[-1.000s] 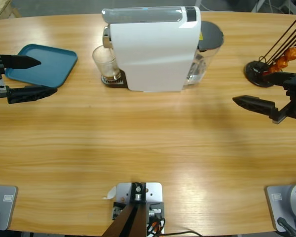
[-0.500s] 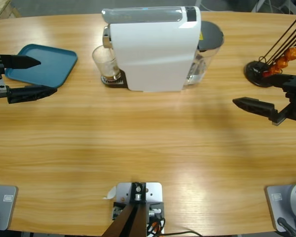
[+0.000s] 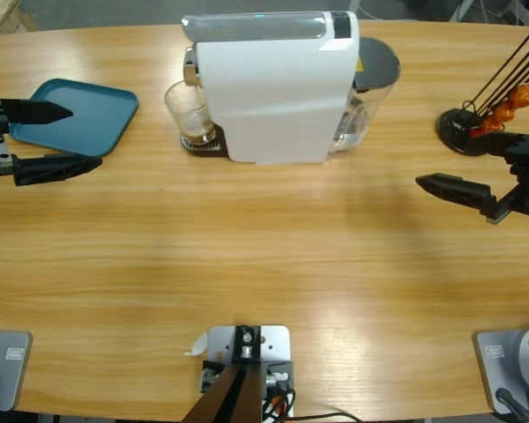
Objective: Pour coffee
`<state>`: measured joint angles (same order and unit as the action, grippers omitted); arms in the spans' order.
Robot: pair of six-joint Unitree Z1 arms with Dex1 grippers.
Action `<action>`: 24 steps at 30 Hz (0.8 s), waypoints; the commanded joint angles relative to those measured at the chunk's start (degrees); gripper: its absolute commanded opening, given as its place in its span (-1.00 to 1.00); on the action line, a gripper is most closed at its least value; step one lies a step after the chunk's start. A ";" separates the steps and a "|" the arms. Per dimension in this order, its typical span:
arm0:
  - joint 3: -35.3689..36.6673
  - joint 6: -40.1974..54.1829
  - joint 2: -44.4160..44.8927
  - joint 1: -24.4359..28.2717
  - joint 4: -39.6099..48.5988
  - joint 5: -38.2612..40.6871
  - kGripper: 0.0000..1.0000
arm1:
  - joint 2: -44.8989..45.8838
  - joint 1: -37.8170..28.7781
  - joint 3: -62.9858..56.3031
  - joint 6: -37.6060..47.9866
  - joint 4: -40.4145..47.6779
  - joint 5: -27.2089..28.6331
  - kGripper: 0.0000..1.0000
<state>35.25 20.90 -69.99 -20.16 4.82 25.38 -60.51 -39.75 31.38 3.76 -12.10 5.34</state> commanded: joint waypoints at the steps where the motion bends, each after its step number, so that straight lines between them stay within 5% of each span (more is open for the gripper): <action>1: -2.15 -0.16 0.73 0.12 0.11 -0.51 0.99 | -0.57 -0.68 -1.61 0.46 0.59 -0.47 1.00; 24: -1.42 0.69 -4.19 0.12 -2.39 1.41 0.99 | -0.92 -0.68 -1.50 0.46 1.20 -0.49 1.00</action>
<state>35.25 20.90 -71.32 -20.16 4.24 25.49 -60.64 -39.75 31.26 3.76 -11.62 5.33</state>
